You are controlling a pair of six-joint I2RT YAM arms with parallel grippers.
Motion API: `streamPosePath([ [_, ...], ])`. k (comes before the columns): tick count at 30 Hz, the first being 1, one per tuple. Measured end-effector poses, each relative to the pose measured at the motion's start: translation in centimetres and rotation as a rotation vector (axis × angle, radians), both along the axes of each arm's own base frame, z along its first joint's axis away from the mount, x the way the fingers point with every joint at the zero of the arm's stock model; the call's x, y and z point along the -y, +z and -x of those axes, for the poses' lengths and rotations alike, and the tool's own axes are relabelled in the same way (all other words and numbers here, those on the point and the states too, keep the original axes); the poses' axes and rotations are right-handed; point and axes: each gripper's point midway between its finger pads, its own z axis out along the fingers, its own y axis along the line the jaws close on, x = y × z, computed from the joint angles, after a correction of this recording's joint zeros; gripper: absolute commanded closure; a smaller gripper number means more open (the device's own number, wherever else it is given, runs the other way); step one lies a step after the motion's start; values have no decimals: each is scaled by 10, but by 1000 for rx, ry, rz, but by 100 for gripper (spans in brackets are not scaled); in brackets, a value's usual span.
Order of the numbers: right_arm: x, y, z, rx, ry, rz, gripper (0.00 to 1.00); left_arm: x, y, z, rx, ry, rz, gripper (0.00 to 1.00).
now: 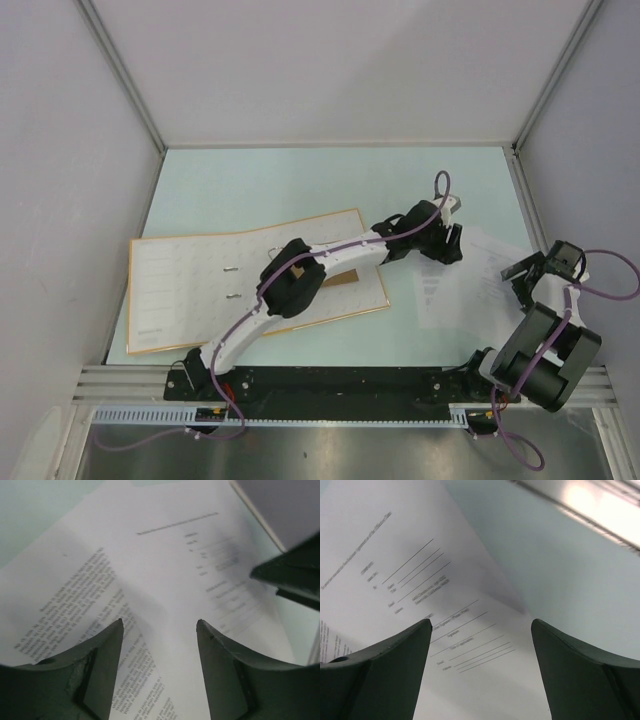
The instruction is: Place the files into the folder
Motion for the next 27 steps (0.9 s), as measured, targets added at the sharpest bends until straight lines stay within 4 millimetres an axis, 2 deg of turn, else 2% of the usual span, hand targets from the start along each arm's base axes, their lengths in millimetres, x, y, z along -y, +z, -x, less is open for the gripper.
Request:
streamPosePath([
  [4, 17, 6, 9, 1, -66, 45, 14, -2, 5, 38, -30, -128, 81, 47],
  [9, 22, 7, 12, 0, -84, 51, 13, 28, 12, 78, -93, -224, 175, 50],
  [11, 20, 5, 10, 6, -74, 28, 12, 37, 7, 88, -127, -230, 195, 51],
  [13, 19, 0, 12, -1, -74, 4, 12, 39, -7, 93, -171, -215, 184, 53],
  [16, 17, -9, 13, -5, -73, -29, 11, 33, -29, 87, -227, -152, 146, 57],
  [22, 17, -6, 5, 44, -45, -31, 11, 18, -31, 52, -288, -39, 146, 58],
  [27, 2, -6, -13, 80, 49, -38, 11, 6, -31, 28, -330, 20, 160, 59],
])
